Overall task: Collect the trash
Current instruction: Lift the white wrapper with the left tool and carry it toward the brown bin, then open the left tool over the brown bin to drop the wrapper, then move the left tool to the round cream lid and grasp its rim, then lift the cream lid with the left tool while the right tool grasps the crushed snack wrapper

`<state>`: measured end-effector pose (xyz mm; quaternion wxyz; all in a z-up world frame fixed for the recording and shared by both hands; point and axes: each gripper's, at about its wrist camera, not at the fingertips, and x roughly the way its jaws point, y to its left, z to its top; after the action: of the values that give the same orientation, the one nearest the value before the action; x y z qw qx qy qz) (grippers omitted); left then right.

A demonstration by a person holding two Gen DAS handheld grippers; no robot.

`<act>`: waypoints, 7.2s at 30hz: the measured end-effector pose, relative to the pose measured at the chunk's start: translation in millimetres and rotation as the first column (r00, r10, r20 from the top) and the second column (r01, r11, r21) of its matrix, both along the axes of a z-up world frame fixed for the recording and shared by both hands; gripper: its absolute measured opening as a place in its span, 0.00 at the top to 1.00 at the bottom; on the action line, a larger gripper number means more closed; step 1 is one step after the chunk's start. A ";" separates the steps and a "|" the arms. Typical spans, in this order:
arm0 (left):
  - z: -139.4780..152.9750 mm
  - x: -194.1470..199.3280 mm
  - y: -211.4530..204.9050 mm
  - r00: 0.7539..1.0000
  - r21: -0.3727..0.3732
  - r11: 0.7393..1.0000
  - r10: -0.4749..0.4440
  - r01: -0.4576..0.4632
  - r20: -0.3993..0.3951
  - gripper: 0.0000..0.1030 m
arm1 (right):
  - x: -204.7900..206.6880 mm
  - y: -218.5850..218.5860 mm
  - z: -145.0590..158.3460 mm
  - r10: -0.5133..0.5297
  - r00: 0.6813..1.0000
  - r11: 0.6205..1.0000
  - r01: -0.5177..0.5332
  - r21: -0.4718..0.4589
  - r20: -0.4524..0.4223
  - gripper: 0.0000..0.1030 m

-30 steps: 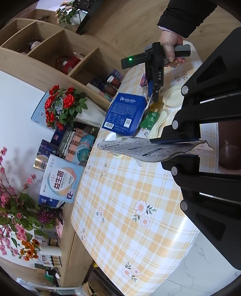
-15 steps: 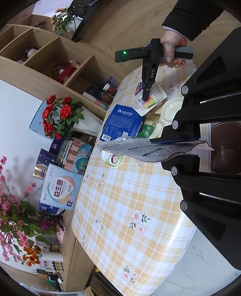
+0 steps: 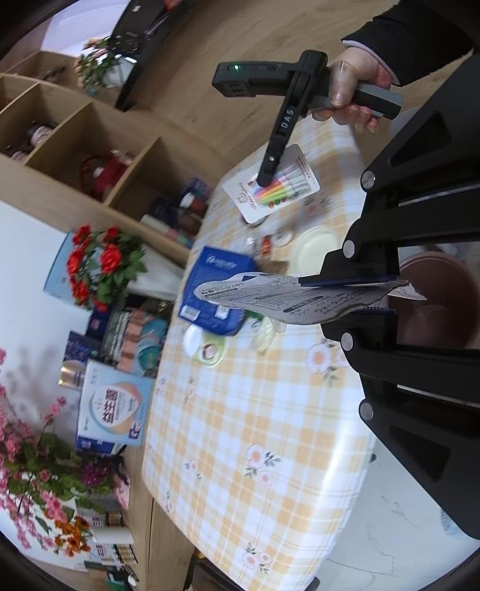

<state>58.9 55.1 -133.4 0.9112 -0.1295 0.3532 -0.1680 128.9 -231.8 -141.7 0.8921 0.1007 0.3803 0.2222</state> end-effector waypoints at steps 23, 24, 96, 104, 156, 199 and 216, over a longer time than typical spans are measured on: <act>-53.4 -53.2 -50.9 0.937 0.055 0.982 -0.154 0.180 -0.314 0.91 | -106.4 -33.2 25.9 -0.087 0.993 0.995 0.082 0.059 0.080 0.86; -60.1 -50.8 -54.1 0.929 0.060 0.980 -0.160 0.190 -0.333 0.91 | -105.3 -34.3 23.9 -0.089 0.993 0.995 0.084 0.061 0.076 0.86; 9.9 -49.5 30.6 0.953 0.175 0.939 0.279 -0.296 0.115 0.06 | -97.2 29.2 -21.1 0.015 1.000 0.987 -0.017 -0.158 -0.009 0.06; 4.5 -43.6 21.8 0.960 0.189 0.942 0.261 -0.277 0.105 0.06 | -81.0 -19.5 -14.1 -0.177 0.983 0.956 0.185 -0.228 0.058 0.06; -137.5 121.7 -182.5 0.990 0.399 0.913 -0.035 0.087 -0.136 0.18 | 24.6 -121.2 -67.8 -0.261 0.965 0.926 0.245 -0.286 -0.017 0.06; -65.0 107.8 -90.8 0.995 0.185 0.978 0.101 -0.096 -0.017 0.20 | 143.3 -76.4 -70.9 -0.090 0.995 0.730 0.101 -0.676 0.052 0.92; -30.9 67.2 -57.3 0.992 0.164 0.979 0.120 -0.123 0.027 0.20 | 66.3 -61.1 -6.9 -0.109 0.992 0.945 0.125 -0.302 0.067 0.92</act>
<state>126.1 -2.2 -164.4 0.9302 -0.0733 0.3498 -0.0831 195.2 -292.9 -148.6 0.9177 -0.0217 0.3811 0.1098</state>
